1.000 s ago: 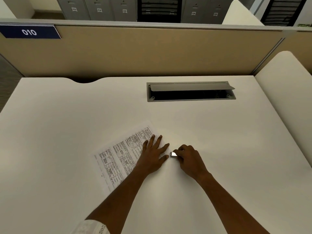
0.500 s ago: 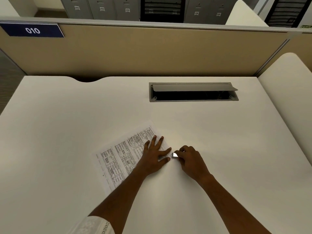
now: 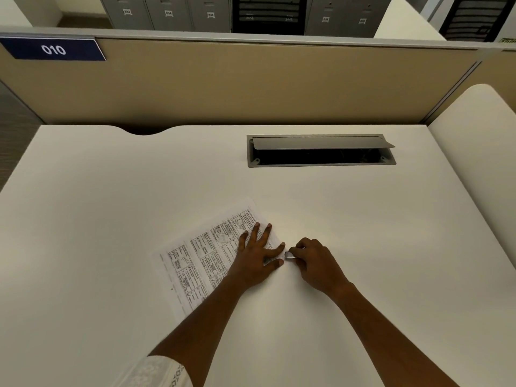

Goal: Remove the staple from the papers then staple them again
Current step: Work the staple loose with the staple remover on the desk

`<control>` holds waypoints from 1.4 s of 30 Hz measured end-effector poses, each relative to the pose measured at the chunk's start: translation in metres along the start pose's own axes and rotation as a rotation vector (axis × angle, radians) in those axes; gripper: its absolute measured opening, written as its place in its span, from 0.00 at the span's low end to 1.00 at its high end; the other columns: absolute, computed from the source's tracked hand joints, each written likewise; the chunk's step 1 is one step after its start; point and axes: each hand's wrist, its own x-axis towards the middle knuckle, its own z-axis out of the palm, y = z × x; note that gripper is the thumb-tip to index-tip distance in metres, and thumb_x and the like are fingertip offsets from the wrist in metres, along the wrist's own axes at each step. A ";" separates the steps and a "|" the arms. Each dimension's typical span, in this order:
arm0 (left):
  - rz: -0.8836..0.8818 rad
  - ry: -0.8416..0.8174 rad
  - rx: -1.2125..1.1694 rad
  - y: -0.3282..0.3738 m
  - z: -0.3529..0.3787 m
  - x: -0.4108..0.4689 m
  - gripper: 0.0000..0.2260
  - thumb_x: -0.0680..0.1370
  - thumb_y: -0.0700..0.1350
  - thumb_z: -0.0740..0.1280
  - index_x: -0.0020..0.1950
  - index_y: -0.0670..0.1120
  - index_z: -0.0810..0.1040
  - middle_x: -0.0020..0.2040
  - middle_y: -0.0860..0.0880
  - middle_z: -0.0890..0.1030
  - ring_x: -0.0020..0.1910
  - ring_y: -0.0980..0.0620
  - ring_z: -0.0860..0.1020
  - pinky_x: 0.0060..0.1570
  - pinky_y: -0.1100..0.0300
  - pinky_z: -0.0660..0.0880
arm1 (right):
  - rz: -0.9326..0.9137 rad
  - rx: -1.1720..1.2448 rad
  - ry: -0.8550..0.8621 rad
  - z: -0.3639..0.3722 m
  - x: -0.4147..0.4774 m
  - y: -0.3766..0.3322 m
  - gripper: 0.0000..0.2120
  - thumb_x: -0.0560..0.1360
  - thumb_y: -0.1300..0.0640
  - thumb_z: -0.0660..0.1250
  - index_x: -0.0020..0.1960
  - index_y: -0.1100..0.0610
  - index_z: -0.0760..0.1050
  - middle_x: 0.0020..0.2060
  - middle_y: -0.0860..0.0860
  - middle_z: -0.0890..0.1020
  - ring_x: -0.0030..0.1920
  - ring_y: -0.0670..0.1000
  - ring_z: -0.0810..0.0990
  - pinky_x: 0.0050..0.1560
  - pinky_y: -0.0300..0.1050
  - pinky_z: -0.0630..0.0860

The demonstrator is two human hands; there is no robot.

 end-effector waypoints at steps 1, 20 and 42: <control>0.000 -0.001 0.003 0.000 0.000 0.000 0.22 0.83 0.63 0.59 0.78 0.63 0.68 0.86 0.48 0.45 0.84 0.42 0.37 0.79 0.42 0.37 | 0.004 -0.004 0.000 0.000 0.000 -0.001 0.12 0.81 0.58 0.63 0.60 0.53 0.82 0.53 0.51 0.81 0.54 0.54 0.77 0.52 0.51 0.76; -0.036 0.020 -0.040 0.004 -0.001 0.001 0.21 0.83 0.64 0.59 0.75 0.63 0.73 0.86 0.49 0.50 0.84 0.44 0.40 0.81 0.40 0.41 | 0.058 0.287 0.004 0.000 0.004 0.007 0.09 0.77 0.60 0.69 0.54 0.54 0.86 0.40 0.55 0.82 0.42 0.55 0.80 0.44 0.52 0.77; -0.053 0.079 -0.072 0.010 -0.004 -0.002 0.20 0.81 0.65 0.63 0.71 0.63 0.77 0.85 0.50 0.53 0.85 0.45 0.44 0.81 0.42 0.43 | -0.012 -0.004 0.081 0.004 -0.001 0.001 0.12 0.81 0.57 0.64 0.60 0.52 0.83 0.51 0.52 0.83 0.52 0.56 0.79 0.49 0.50 0.75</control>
